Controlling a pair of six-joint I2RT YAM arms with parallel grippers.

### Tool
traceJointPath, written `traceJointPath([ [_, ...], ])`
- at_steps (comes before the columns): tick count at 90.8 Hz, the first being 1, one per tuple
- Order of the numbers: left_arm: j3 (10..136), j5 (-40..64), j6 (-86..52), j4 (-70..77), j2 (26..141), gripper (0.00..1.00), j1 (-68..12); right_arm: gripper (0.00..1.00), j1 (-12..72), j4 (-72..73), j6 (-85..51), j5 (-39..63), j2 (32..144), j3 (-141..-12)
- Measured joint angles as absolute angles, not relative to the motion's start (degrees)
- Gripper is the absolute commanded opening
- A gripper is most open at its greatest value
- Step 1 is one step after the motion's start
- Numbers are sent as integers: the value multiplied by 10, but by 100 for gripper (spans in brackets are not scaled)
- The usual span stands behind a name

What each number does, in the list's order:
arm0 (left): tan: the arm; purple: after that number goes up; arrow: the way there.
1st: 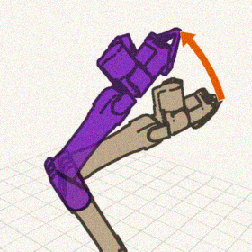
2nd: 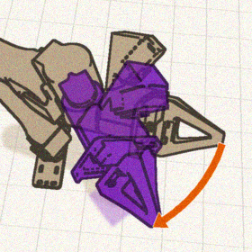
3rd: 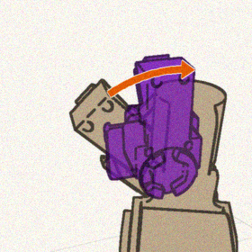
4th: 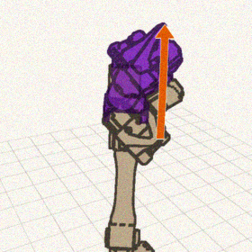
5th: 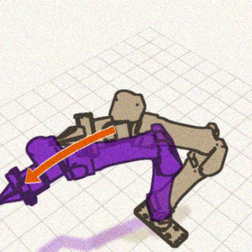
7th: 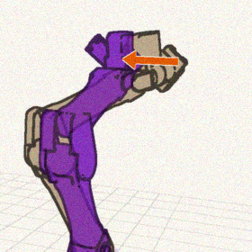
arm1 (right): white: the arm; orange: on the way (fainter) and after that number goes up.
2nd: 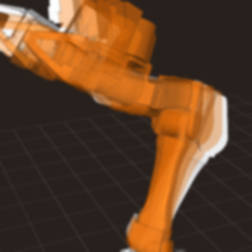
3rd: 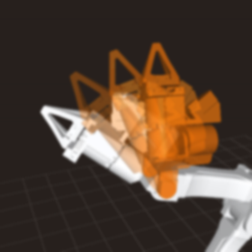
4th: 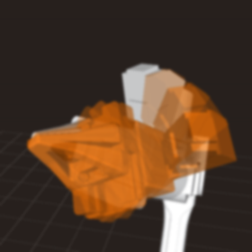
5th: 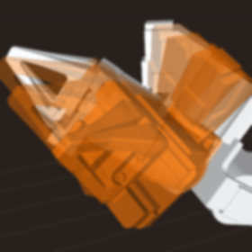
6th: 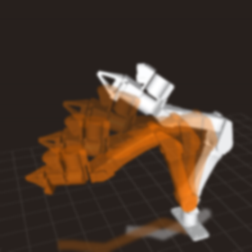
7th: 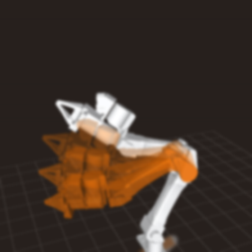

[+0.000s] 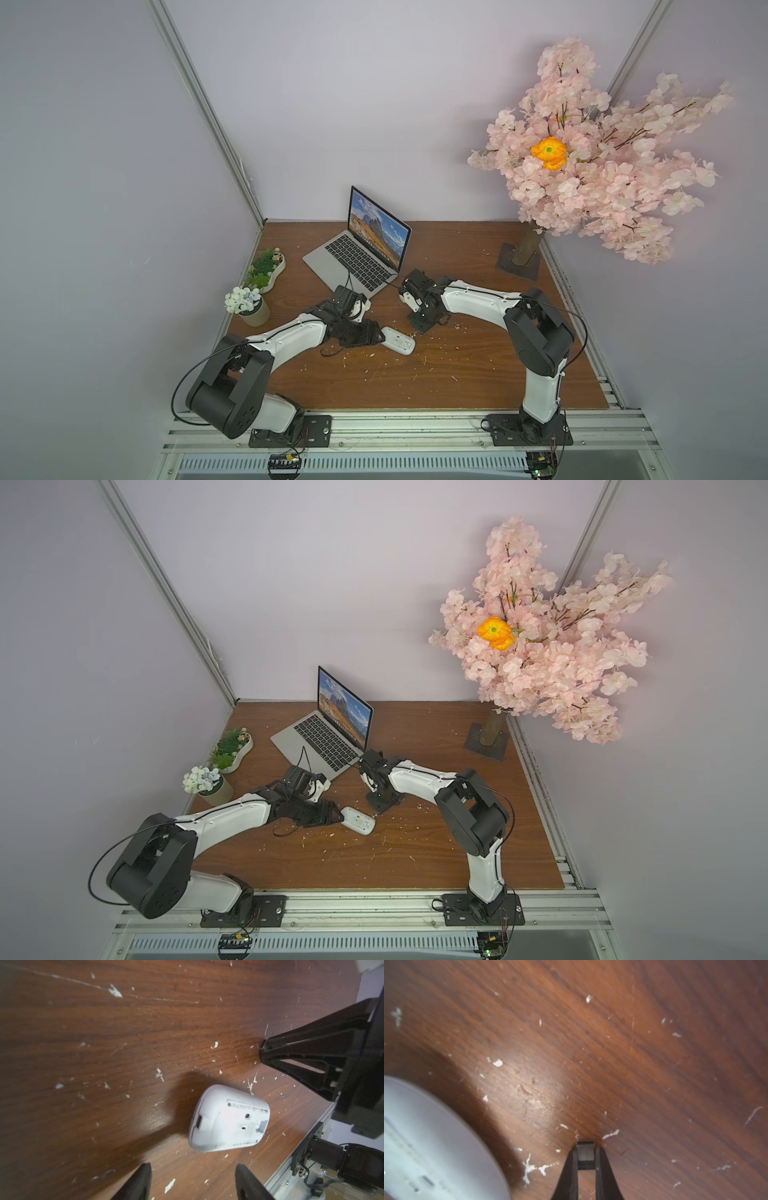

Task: Remove the wireless mouse receiver from the laptop
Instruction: Pick up the USB plug at the center of the board.

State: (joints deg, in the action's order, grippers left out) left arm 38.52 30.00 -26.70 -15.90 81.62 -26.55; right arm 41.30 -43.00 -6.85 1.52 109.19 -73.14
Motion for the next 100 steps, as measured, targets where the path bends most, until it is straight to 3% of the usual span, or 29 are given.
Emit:
traceJointPath([
  [78, 392, 345, -269, -105, 839, 67, -265, 0, 413, -444, -37, 44, 1023, -679],
  [100, 428, 295, -212, -142, 844, 83, -265, 0, 400, -436, -41, 65, 996, -662],
])
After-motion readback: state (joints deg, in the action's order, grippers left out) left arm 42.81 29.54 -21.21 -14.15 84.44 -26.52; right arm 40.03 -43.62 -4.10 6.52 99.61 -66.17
